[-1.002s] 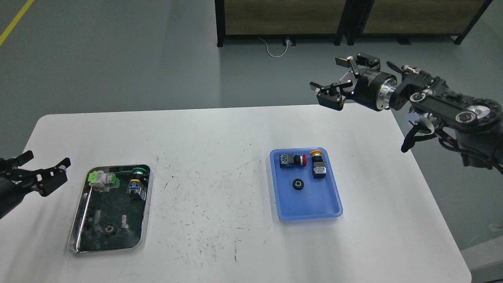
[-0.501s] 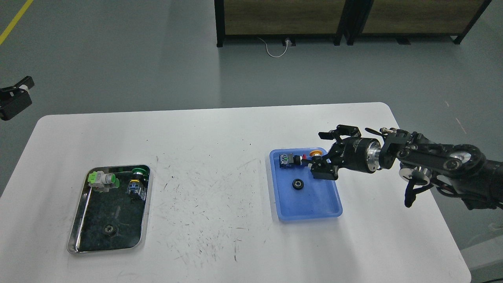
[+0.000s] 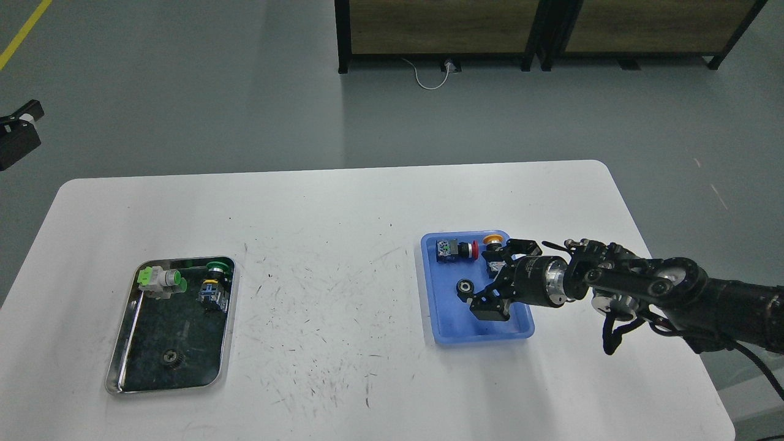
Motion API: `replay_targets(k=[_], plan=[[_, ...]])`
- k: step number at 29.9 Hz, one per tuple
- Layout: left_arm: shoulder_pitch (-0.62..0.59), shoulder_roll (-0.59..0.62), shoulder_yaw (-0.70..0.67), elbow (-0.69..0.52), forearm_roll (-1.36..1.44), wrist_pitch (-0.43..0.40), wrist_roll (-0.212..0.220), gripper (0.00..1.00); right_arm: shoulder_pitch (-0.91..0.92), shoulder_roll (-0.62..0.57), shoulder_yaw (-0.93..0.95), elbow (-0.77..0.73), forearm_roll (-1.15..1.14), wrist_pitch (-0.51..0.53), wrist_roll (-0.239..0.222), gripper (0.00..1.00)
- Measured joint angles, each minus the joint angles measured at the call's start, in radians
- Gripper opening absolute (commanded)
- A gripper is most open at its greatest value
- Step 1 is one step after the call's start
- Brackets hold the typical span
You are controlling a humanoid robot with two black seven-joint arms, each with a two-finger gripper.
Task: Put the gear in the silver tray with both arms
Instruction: 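Close the right gripper on the remaining black gear in the blue tray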
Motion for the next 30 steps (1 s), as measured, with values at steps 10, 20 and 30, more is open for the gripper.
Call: replay_targets(k=[10,20,30], plan=[[0.0,0.0,0.0,0.005,0.001,0.002,0.001,0.97,-0.038,0.076,0.002,-0.074,-0.002,-0.028,0.0,0.93],[0.0,0.002,0.002,0.006,0.001,0.006,0.002,0.97,-0.043,0.073,0.008,-0.076,-0.004,-0.041,0.008,0.82],[0.0,0.007,0.003,0.008,0.001,0.006,0.002,0.97,-0.063,0.071,0.016,-0.09,-0.023,-0.04,0.01,0.69]])
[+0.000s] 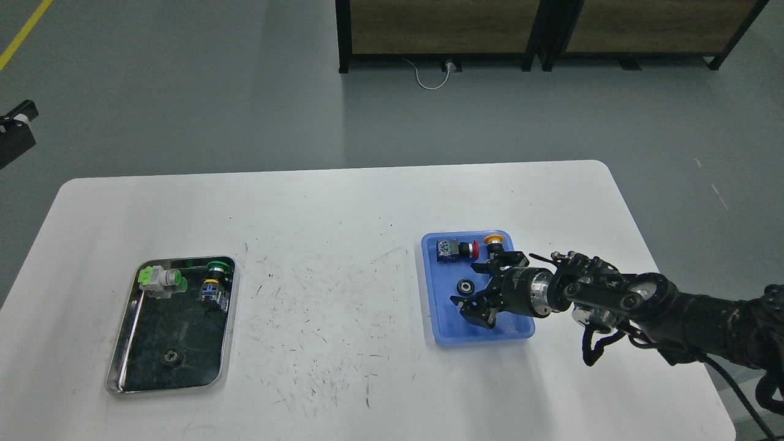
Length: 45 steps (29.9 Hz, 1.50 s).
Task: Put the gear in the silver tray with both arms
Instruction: 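Close the right gripper on the remaining black gear in the blue tray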
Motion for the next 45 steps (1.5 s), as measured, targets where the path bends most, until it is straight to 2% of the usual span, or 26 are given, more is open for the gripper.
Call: replay_targets(k=[6,19,25,32,41,45], plan=[[0.0,0.006,0.0,0.0,0.0,0.0,0.0,0.97,-0.009,0.0,0.004,-0.003,-0.007,0.003,0.001,0.61],[-0.001,0.01,0.0,0.0,0.0,0.0,0.0,0.97,-0.01,0.001,0.027,-0.01,-0.007,0.005,0.002,0.53],[-0.001,0.014,0.0,0.0,0.0,0.0,0.0,0.97,-0.012,0.0,0.031,-0.012,-0.008,0.007,0.002,0.44],[-0.001,0.014,0.0,0.0,0.0,0.0,0.0,0.97,-0.014,-0.001,0.031,-0.016,-0.011,0.008,0.001,0.41],[-0.002,0.017,0.0,0.0,0.0,0.0,0.0,0.97,-0.024,0.001,0.032,-0.02,-0.025,0.024,0.004,0.27],[-0.002,0.022,0.0,-0.002,0.0,0.0,0.0,0.97,-0.024,-0.004,0.039,-0.019,-0.027,0.051,0.008,0.27]])
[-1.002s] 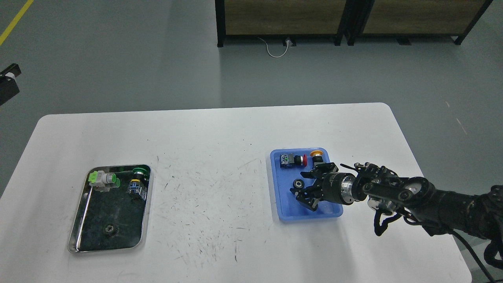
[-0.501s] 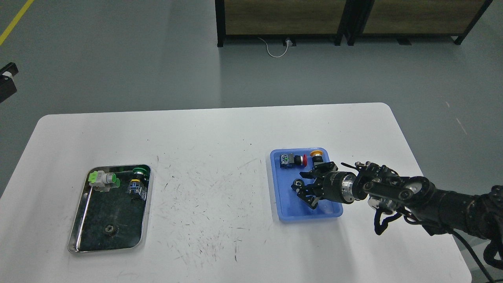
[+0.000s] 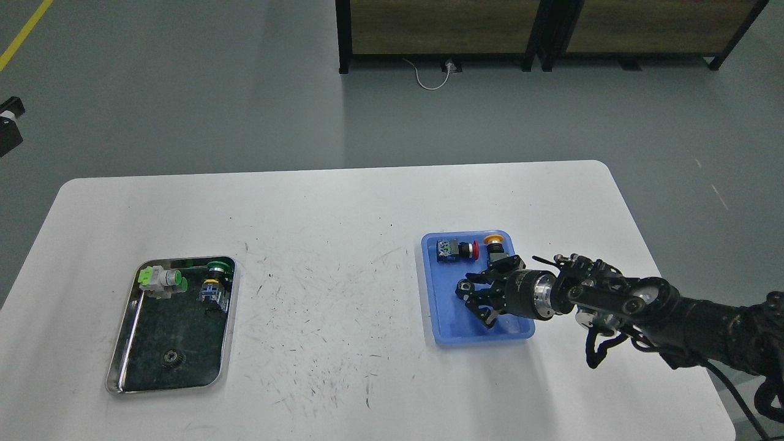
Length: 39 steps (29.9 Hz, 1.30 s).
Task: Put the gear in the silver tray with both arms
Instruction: 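Close the right gripper on the remaining black gear in the blue tray, then lift the gear and carry it toward the silver tray, then open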
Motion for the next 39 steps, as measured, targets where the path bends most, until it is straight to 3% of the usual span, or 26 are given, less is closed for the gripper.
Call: replay_targets(k=[11,15,28,39], plan=[[0.001,0.001,0.024,-0.002,0.0,-0.002,0.001,0.97,0.098,-0.052,0.073,0.077,0.0,0.21,0.056,0.3],[-0.003,-0.002,0.029,-0.002,0.001,0.001,0.001,0.97,0.12,0.017,0.023,0.079,-0.001,0.267,0.06,0.32],[-0.027,0.001,0.067,-0.012,0.003,0.001,0.005,0.97,0.152,0.224,-0.133,0.06,-0.011,0.312,0.078,0.32],[-0.028,0.009,0.076,-0.019,0.006,0.002,0.005,0.97,0.154,0.384,-0.178,-0.067,-0.014,0.351,0.092,0.37]])
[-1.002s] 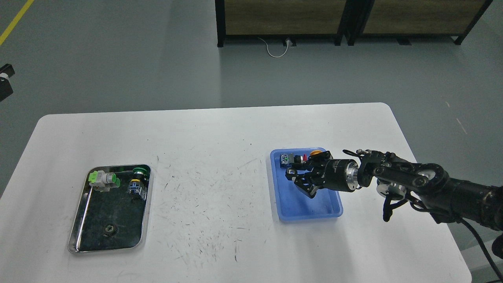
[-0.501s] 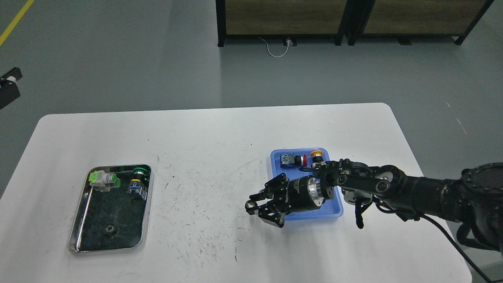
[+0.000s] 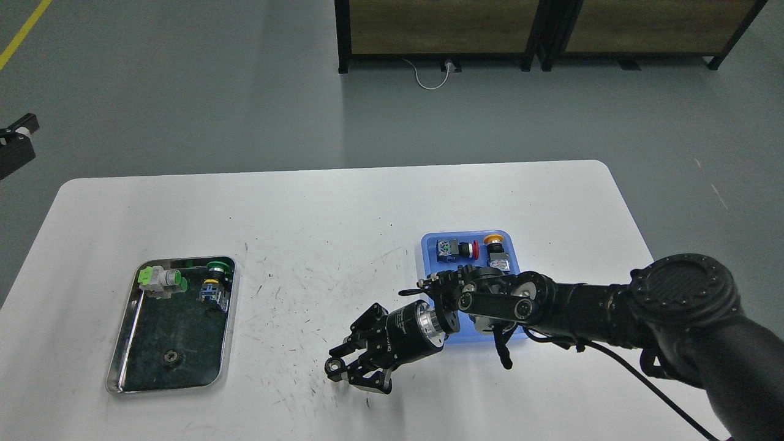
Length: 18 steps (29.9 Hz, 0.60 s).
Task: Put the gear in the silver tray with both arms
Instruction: 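Lift the gear and carry it toward the silver tray, then open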
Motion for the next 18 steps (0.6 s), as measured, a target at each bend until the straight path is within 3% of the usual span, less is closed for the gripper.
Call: replay_targets(k=[5,13,18], plan=[[0.0,0.003,0.005,-0.012,0.0,0.0,0.0,0.97,0.001,0.002,-0.001,-0.052,-0.002,0.011,0.004,0.48],[0.001,0.014,0.006,-0.021,0.0,0.0,-0.001,0.97,0.001,0.003,0.007,-0.107,-0.001,0.013,0.022,0.51],[0.0,0.041,0.006,-0.043,-0.001,-0.011,-0.007,0.98,-0.001,0.003,0.02,-0.148,0.003,0.009,0.025,0.66]])
